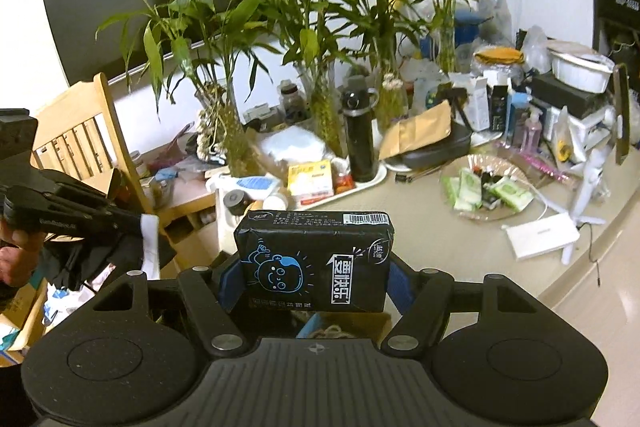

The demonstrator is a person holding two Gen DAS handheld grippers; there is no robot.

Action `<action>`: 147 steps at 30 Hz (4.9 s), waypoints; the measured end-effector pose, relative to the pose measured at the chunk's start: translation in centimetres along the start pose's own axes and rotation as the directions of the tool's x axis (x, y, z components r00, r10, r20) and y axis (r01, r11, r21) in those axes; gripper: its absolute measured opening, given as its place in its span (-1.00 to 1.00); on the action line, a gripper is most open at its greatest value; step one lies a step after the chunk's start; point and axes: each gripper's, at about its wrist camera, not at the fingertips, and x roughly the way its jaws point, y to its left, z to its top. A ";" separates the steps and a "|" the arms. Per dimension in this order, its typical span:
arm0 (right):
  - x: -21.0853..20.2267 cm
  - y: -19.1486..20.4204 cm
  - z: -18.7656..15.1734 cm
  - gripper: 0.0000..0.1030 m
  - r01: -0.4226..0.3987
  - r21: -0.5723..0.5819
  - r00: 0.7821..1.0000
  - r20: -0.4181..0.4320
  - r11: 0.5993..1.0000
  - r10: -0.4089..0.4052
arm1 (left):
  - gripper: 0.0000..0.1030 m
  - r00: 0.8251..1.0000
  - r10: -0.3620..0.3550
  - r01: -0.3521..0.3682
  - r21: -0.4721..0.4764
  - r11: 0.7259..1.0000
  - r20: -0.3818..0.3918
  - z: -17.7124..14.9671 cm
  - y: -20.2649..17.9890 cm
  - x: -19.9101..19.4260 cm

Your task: Organize soft objects

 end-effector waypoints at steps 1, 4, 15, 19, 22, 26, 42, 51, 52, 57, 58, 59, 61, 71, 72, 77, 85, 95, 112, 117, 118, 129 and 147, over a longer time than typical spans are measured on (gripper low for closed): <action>0.1 0.1 -0.2 0.41 -0.004 0.000 1.000 -0.005 1.000 0.004 | -0.98 1.000 0.009 -0.009 0.006 1.000 -0.018 -0.1 -0.2 0.6; 0.5 0.4 -0.5 0.41 -0.016 0.006 1.000 -0.017 1.000 0.017 | -0.98 0.997 0.050 -0.048 0.028 0.998 -0.059 -0.3 -0.7 2.3; 1.3 0.8 -1.6 0.41 -0.038 0.016 0.998 -0.053 0.999 0.039 | -0.94 0.986 0.106 -0.095 0.093 0.991 -0.127 -1.1 -2.3 5.1; 1.5 0.7 -2.0 0.41 -0.041 0.026 0.997 -0.061 0.999 0.043 | -0.70 0.985 0.123 -0.112 0.091 0.990 -0.125 -1.3 -2.3 5.1; 1.7 0.5 -2.2 0.41 -0.044 0.034 0.997 -0.068 0.998 0.046 | -0.15 0.990 0.097 -0.091 0.065 0.994 -0.098 -1.4 -1.9 4.5; 2.0 0.3 -2.5 0.41 -0.051 0.042 0.996 -0.076 0.998 0.054 | 0.13 0.988 0.141 -0.137 0.070 0.988 -0.059 -1.7 -2.1 3.6; 4.1 0.2 -3.3 0.42 -0.060 0.029 0.986 -0.157 0.998 0.064 | 0.20 0.982 0.187 -0.184 -0.128 0.975 0.012 -3.9 2.1 -0.2; 8.5 3.2 -2.4 0.42 -0.151 -0.262 0.949 -0.310 0.953 0.065 | 0.20 0.984 0.180 -0.176 -0.166 0.970 0.010 -4.9 2.9 -0.3; 9.0 3.6 -2.4 0.42 -0.155 -0.300 0.945 -0.322 0.941 0.054 | 0.20 0.983 0.181 -0.177 -0.168 0.970 0.009 -4.9 2.9 -0.3; 10.7 5.2 -2.8 0.78 -0.198 -0.454 0.938 -0.346 0.869 0.033 | 0.20 0.984 0.180 -0.175 -0.175 0.969 0.011 -5.2 2.9 -0.4; 10.9 5.5 -2.9 0.83 -0.199 -0.475 0.939 -0.344 0.858 0.027 | 0.20 0.984 0.177 -0.172 -0.176 0.969 0.013 -5.2 3.0 -0.5; 10.9 5.6 -3.0 0.84 -0.206 -0.478 0.938 -0.345 0.854 0.033 | 0.20 0.984 0.176 -0.171 -0.176 0.969 0.014 -5.2 2.9 -0.6; 10.9 5.5 -3.1 0.91 -0.218 -0.461 0.937 -0.345 0.860 0.053 | 0.20 0.984 0.178 -0.172 -0.176 0.969 0.014 -5.3 2.9 -0.7; 8.1 3.9 -4.2 1.00 -0.085 -0.295 0.977 -0.214 0.952 0.021 | 0.24 0.978 0.206 -0.201 -0.157 0.967 0.017 -5.4 1.8 -0.8; 7.8 3.7 -4.3 1.00 -0.070 -0.268 0.980 -0.199 0.961 0.016 | 0.25 0.978 0.210 -0.205 -0.155 0.966 0.018 -5.4 1.6 -0.8; 5.9 3.0 -5.4 1.00 0.011 -0.145 0.991 -0.134 0.989 -0.031 | 0.53 0.973 0.230 -0.225 -0.154 0.962 0.019 -5.8 0.7 -1.0; 4.2 3.7 -8.0 1.00 0.153 -0.039 0.977 -0.143 0.988 -0.157 | 0.67 0.957 0.289 -0.281 -0.156 0.947 0.030 -7.1 -0.4 -1.2; 3.8 5.7 -11.3 1.00 0.282 0.038 0.942 -0.203 0.959 -0.269 | 1.00 0.946 0.321 -0.312 -0.165 0.936 0.034 -9.7 -1.9 -0.7; 5.6 8.8 -13.8 1.00 0.345 0.084 0.915 -0.252 0.935 -0.315 | 1.00 0.896 0.443 -0.442 -0.143 0.886 -0.023 -11.5 -3.4 0.9; 5.7 8.5 -14.0 1.00 0.350 0.104 0.913 -0.263 0.931 -0.314 | 1.00 0.886 0.463 -0.462 -0.135 0.877 -0.025 -11.4 -3.4 0.9; 5.7 8.4 -14.1 1.00 0.348 0.107 0.913 -0.264 0.931 -0.311 | 1.00 0.885 0.465 -0.464 -0.133 0.876 -0.025 -11.4 -3.5 1.0; 5.7 8.3 -14.2 1.00 0.350 0.120 0.913 -0.268 0.929 -0.309 | 1.00 0.889 0.458 -0.457 -0.121 0.881 -0.026 -11.3 -3.7 1.2; 5.6 8.2 -14.3 1.00 0.349 0.127 0.914 -0.267 0.929 -0.307 | 1.00 0.891 0.454 -0.454 -0.128 0.882 -0.029 -11.5 -3.7 1.2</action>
